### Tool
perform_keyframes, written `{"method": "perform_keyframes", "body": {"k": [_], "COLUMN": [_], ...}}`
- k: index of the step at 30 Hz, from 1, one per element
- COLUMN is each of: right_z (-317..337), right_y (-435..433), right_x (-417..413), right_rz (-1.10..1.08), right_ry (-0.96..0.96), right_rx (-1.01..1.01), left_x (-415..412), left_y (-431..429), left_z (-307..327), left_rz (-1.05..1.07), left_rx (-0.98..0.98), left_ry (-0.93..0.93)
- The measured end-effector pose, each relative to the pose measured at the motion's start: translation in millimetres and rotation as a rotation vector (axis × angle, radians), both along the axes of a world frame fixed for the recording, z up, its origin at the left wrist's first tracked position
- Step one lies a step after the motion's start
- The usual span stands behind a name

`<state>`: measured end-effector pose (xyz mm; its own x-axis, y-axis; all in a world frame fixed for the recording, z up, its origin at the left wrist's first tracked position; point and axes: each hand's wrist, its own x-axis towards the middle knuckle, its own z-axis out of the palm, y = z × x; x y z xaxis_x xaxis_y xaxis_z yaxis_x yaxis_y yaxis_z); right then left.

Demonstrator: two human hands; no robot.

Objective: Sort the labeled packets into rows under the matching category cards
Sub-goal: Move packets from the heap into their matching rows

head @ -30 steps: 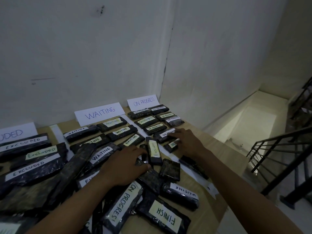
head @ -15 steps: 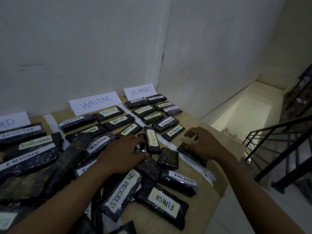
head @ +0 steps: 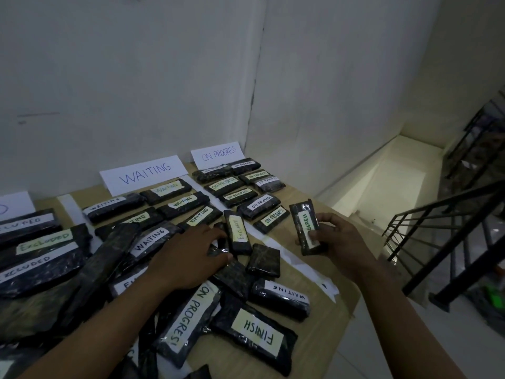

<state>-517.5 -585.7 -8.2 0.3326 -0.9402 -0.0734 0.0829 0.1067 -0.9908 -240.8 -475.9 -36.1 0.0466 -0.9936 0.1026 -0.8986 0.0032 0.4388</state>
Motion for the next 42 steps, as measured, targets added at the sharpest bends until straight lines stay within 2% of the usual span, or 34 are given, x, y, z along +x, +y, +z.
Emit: {"method": "perform_keyframes", "body": {"k": [7, 13, 16, 22, 26, 28, 34, 42], "right_z": [0, 0, -1, -4, -10, -11, -24, -39], "right_y": [2, 4, 1, -11, -18, -24, -48, -50], "right_x": [6, 8, 11, 11, 9, 10, 18, 19], "right_rz": [0.124, 0.13, 0.038, -0.214, -0.235, -0.25, -0.245, -0.236], "right_ry": [-0.164, -0.27, -0.234, -0.098, -0.098, -0.007, 0.564, 0.846], "right_rx": [0.049, 0.127, 0.152, 0.077, 0.068, 0.014, -0.204, -0.46], "left_x": [0, 1, 0, 1, 0, 0, -1, 0], "left_y": [-1, -1, -2, -2, -2, -2, -1, -1], "left_z": [0, -1, -1, -1, -1, -1, 1, 2], "left_rz": [-0.001, -0.001, -0.001, -0.003, 0.0, 0.003, 0.007, 0.003], "left_rx": [-0.001, 0.0, -0.002, 0.004, 0.005, 0.01, 0.003, 0.03], "left_ry": [-0.005, -0.009, -0.008, -0.011, -0.006, -0.008, -0.003, -0.011]}}
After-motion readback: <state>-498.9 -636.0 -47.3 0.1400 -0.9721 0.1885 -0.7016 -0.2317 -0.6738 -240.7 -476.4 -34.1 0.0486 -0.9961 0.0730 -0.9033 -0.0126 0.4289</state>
